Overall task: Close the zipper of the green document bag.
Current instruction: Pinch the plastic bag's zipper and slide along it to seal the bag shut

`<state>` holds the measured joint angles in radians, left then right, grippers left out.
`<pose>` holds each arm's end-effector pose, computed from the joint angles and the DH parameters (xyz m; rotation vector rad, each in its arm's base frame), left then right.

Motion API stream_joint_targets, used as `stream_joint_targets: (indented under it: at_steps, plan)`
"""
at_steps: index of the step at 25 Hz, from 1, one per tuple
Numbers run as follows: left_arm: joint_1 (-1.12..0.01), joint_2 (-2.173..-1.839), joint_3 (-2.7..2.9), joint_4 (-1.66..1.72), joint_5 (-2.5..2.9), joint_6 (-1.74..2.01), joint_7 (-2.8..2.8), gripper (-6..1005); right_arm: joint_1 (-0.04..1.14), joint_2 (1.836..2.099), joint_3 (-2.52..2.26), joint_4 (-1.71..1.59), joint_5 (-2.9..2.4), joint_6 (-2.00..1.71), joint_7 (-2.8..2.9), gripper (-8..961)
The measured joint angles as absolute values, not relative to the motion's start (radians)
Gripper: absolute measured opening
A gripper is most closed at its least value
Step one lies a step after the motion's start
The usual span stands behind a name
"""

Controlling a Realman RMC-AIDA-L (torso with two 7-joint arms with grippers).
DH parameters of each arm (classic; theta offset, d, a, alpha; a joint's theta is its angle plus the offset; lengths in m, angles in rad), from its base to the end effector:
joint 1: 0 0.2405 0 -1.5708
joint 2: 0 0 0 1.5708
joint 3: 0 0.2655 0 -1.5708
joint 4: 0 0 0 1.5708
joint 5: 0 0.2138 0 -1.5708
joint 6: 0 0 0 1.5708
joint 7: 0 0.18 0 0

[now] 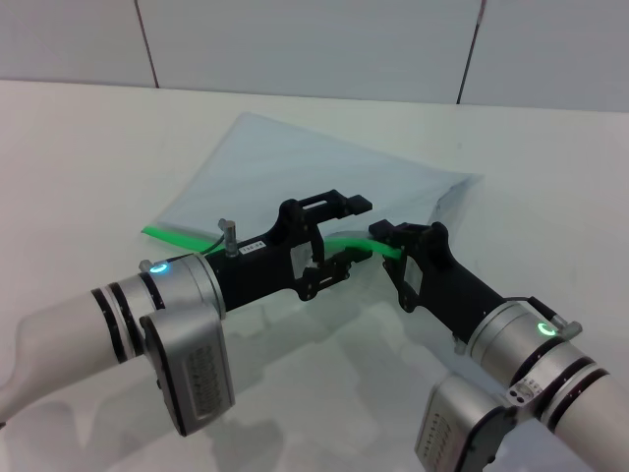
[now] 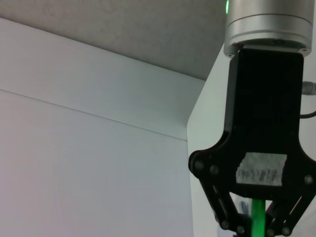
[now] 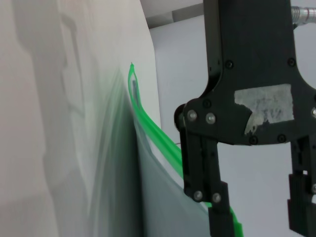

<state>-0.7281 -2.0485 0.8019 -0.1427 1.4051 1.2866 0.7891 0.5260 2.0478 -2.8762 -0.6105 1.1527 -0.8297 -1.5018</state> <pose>-0.2334 0.3578 -0.1182 -2.0292 1.1188 -0.2412 0.2234 0.3368 -0.1677 -1.9382 -0.9716 -0.1244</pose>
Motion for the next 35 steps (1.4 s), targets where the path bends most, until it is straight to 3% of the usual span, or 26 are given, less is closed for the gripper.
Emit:
stream_joint_targets:
  at_steps: [3, 8, 22, 35]
  plan:
    - [-0.728, -2.049, 0.806, -0.143, 1.405, 1.287, 0.79, 605, 0.525, 2.048, -2.876, -0.61, 1.145, -0.83, -1.502, 115]
    - [-0.73, -2.048, 0.807, -0.143, 1.408, 1.287, 0.793, 450, 0.525, 2.048, -2.876, -0.611, 1.14, -0.829, -1.502, 118]
    - [-0.731, -2.048, 0.807, -0.143, 1.443, 1.277, 0.791, 292, 0.523, 2.048, -2.876, -0.611, 1.128, -0.831, -1.502, 127]
    - [-0.729, -2.048, 0.807, -0.143, 1.444, 1.261, 0.784, 222, 0.521, 2.048, -2.876, -0.611, 1.127, -0.834, -1.513, 135]
